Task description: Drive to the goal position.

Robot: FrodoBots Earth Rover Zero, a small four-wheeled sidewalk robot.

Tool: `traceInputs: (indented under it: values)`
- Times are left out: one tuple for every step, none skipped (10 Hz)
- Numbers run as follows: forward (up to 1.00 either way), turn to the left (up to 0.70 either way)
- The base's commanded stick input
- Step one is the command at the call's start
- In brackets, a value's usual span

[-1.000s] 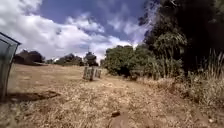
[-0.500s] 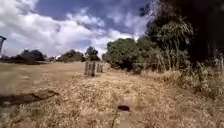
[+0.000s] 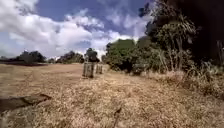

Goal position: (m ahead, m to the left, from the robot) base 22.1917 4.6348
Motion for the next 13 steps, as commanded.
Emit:
traceInputs:
  values:
    - [0.7, 0.0]
    - [0.7, 0.0]
    - [0.7, 0.0]
    - [0.7, 0.0]
    - [0.7, 0.0]
    - [0.7, 0.0]
    - [0.7, 0.0]
    - [0.7, 0.0]
    - [0.7, 0.0]
    - [0.7, 0.0]
    - [0.7, 0.0]
    - [0.7, -0.16]
    - [0.7, -0.34]
